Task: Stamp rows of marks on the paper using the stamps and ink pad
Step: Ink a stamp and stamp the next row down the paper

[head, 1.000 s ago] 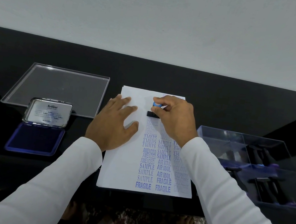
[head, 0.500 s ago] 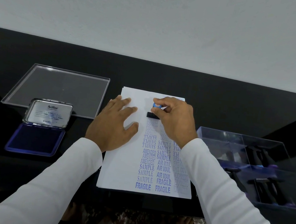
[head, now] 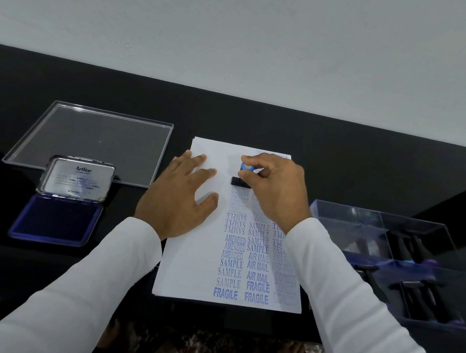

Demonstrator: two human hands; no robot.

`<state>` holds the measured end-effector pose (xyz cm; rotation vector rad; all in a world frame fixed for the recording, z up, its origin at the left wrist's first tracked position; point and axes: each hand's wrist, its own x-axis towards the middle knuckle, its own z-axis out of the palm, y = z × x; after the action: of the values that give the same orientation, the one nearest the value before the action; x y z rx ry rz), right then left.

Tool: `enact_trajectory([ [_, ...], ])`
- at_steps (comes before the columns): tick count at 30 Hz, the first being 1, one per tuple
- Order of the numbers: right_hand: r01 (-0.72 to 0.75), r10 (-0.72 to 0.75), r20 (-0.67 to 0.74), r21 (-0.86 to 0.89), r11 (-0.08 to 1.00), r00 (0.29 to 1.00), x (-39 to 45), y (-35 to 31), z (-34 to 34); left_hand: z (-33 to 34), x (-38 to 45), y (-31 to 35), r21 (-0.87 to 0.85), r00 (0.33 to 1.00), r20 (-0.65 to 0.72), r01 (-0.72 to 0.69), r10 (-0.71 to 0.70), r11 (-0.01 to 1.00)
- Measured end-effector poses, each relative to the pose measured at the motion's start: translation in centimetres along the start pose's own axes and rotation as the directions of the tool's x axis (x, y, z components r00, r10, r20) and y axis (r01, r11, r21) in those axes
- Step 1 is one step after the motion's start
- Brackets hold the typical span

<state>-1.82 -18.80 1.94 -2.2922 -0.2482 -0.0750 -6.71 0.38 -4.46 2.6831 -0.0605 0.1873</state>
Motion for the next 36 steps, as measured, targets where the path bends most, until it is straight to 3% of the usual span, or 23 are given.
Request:
enact_trajectory([
  [36, -0.025, 0.025, 0.009, 0.0, 1.0, 1.0, -0.23, -0.34, 0.02, -0.08, -0.02, -0.02, -0.018, 1.0, 0.01, 0.003, -0.003, 1.0],
])
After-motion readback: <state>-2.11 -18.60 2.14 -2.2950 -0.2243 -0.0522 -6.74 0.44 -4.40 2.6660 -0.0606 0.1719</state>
